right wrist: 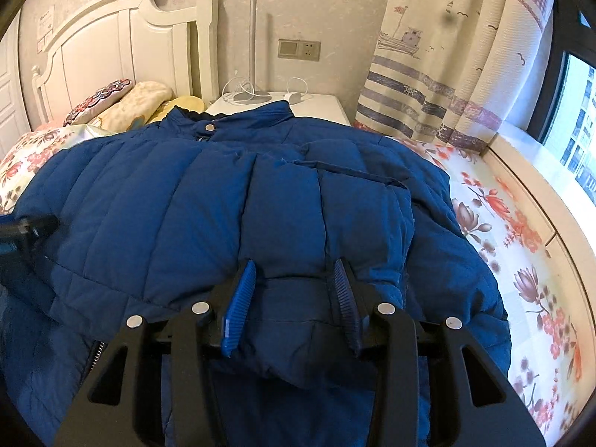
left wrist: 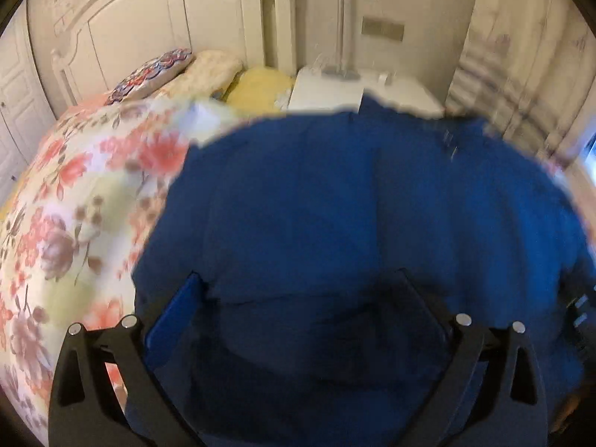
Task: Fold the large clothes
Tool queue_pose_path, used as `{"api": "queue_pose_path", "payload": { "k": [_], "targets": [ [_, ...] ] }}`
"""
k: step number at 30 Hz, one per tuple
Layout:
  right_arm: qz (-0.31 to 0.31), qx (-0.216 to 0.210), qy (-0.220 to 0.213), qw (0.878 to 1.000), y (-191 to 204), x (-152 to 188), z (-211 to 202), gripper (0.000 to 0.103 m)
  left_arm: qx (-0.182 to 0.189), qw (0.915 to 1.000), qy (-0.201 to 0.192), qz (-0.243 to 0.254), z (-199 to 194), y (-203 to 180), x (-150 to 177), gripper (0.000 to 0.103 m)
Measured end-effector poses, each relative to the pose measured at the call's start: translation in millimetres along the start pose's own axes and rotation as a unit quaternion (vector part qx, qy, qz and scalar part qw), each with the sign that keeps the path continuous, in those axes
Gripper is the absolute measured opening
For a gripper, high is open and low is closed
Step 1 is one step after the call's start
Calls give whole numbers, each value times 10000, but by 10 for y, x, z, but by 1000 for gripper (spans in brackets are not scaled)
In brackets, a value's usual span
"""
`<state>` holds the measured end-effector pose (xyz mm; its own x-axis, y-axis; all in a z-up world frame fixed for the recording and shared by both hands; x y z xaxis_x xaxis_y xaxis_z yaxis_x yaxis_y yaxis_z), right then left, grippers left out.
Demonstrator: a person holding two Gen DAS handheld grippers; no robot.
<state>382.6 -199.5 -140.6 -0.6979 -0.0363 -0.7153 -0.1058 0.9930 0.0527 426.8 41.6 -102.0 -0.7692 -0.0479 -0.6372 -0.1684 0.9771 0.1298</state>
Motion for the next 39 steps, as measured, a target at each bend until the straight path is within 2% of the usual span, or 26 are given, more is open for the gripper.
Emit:
{"api": "queue_pose_path", "payload": {
  "k": [2, 4, 6, 8, 9, 11, 14, 17, 19, 20, 21, 23, 24, 26, 28, 29, 31, 34, 37, 39],
  "targets": [
    [-3, 2, 1, 10000, 2, -3, 3, 39, 49, 9998, -174, -104, -31, -24, -228, 100],
    [13, -17, -1, 10000, -5, -1, 1, 39, 94, 9999, -96, -101, 95, -79, -436, 100],
    [34, -38, -3, 10000, -7, -4, 4, 39, -56, 9998, 189, 79, 371, -166, -533, 100],
    [51, -68, -9, 10000, -10, -5, 2, 39, -413, 9968, 613, 310, 705, -273, -527, 101],
    [62, -89, -14, 9999, -11, -5, 0, 39, -453, 9965, 624, 331, 754, -316, -522, 101],
    [79, -99, -8, 9999, -23, -9, 2, 39, -576, 9961, 614, 260, 691, -341, -547, 100],
    [91, -113, 3, 9999, -22, -10, 8, 39, -56, 9993, 332, 139, 446, -472, -608, 100],
    [87, -106, -1, 9999, -20, -9, 8, 39, -16, 9975, 197, 682, 381, -855, -615, 101],
    [90, -110, -4, 9999, -23, -10, 10, 39, -151, 9934, 254, 1105, 454, -1112, -516, 101],
    [89, -113, -9, 9999, -23, -10, 6, 39, -416, 9907, 100, 1288, 490, -1206, -466, 101],
    [93, -118, -11, 9999, -27, -10, 7, 39, -500, 9900, -54, 1320, 486, -1228, -436, 101],
    [102, -129, -9, 9999, -30, -10, 8, 39, -417, 9916, -23, 1225, 478, -1171, -409, 101],
    [113, -141, -11, 9998, -32, -10, 10, 39, -257, 9930, 46, 1154, 445, -1101, -404, 101],
    [138, -170, -21, 9998, -36, -8, 6, 39, -131, 9950, -87, 986, 257, -941, -348, 101],
    [170, -214, -32, 9996, -40, -6, 3, 39, -361, 9947, -462, 840, 2, -647, -229, 101],
    [184, -235, -36, 9995, -42, -5, 1, 40, -476, 9944, -513, 797, -50, -538, -186, 101],
    [201, -266, -44, 9994, -48, -6, -3, 40, -566, 9954, -405, 660, -120, -317, -38, 101],
    [204, -273, -50, 9994, -48, -4, -8, 41, -481, 9978, -82, 452, -23, -31, 222, 101],
    [183, -255, -58, 9995, -39, -1, -11, 42, -56, 9999, 28, 88, 112, 105, 371, 101],
    [163, -241, -56, 9996, -37, -4, -11, 45, 87, 9999, 142, -35, 171, 144, 365, 101]
  ]
}}
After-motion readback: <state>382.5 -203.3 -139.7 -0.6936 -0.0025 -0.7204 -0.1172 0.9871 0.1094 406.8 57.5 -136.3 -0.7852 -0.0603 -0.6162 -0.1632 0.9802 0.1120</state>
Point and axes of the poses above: each gripper's, at about its wrist camera, not at the fingertips, and z roughly the way its jaws point, y to its left, x to its underside, the point moved 3 cm from there along z, roughly the way its jaws point, and after that the axes turned 10 degrees about -x, right-handed, at the moved point
